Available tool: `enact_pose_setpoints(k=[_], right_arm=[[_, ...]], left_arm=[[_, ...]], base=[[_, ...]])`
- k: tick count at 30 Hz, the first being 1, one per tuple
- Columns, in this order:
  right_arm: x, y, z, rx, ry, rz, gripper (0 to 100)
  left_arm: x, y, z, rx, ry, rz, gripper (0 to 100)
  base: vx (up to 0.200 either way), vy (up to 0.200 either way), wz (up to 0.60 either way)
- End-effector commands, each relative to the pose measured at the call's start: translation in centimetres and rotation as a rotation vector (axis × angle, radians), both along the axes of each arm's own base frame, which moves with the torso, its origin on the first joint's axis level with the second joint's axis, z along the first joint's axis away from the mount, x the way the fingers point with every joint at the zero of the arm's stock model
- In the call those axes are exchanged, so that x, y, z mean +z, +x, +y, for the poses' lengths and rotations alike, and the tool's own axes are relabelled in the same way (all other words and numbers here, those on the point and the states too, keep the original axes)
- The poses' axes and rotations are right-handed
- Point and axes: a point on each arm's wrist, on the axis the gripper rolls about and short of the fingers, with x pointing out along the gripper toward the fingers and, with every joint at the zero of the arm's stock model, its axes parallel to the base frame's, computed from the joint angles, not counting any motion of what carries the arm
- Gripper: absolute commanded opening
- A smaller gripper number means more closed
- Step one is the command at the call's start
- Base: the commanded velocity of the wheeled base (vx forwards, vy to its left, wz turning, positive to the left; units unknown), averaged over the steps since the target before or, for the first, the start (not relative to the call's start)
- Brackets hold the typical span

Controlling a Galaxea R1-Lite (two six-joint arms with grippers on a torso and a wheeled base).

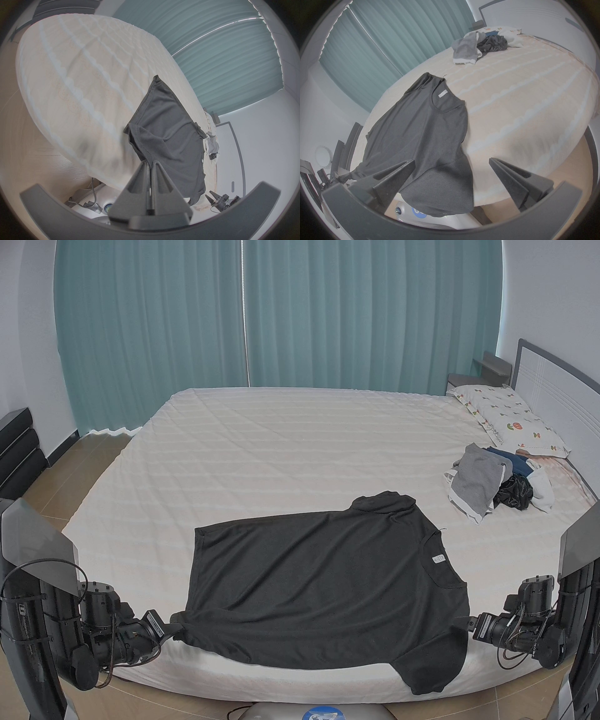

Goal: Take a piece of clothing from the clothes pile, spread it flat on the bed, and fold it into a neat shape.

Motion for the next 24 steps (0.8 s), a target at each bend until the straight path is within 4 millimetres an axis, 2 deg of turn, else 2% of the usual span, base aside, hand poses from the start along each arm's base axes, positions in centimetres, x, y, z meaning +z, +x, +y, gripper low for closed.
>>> enact_pose_setpoints(k=[1,2,3,8,12,17,20,24], right_arm=[[-1.3,0.9,0.0,0.025,0.019,0.027,100],[-1.4,1.0,0.0,0.033,0.024,0.032,100],[-1.7,1.2,0.1,0.041,0.026,0.033,0],[-2.8,3.1,0.5,0.058,0.028,0.008,0],[-2.5,4.4,0.1,0.042,0.028,-0.04,0],[-1.9,7.2,-1.1,-0.001,0.028,-0.12,0],[-1.6,8.2,-1.3,0.011,0.043,-0.148,0],[-1.8,8.4,-1.1,0.052,0.074,-0.141,0]], left_arm=[[0.3,0.1,0.0,0.001,-0.001,-0.022,0],[0.2,0.1,0.0,0.002,0.001,-0.019,0],[0.2,0.1,0.0,0.001,0.002,-0.018,0],[0.2,0.1,0.0,0.0,0.009,-0.019,0],[0.1,0.1,0.0,0.0,0.009,-0.016,0],[0.0,0.1,0.0,-0.003,0.011,-0.013,0],[0.0,0.1,0.0,-0.003,0.011,-0.013,0],[-0.1,0.0,-0.1,-0.007,0.012,-0.007,0]], base=[[0.0,0.0,0.0],[0.0,0.0,0.0],[0.0,0.0,0.0],[0.0,0.0,0.0],[0.0,0.0,0.0],[0.0,0.0,0.0],[0.0,0.0,0.0],[0.0,0.0,0.0]])
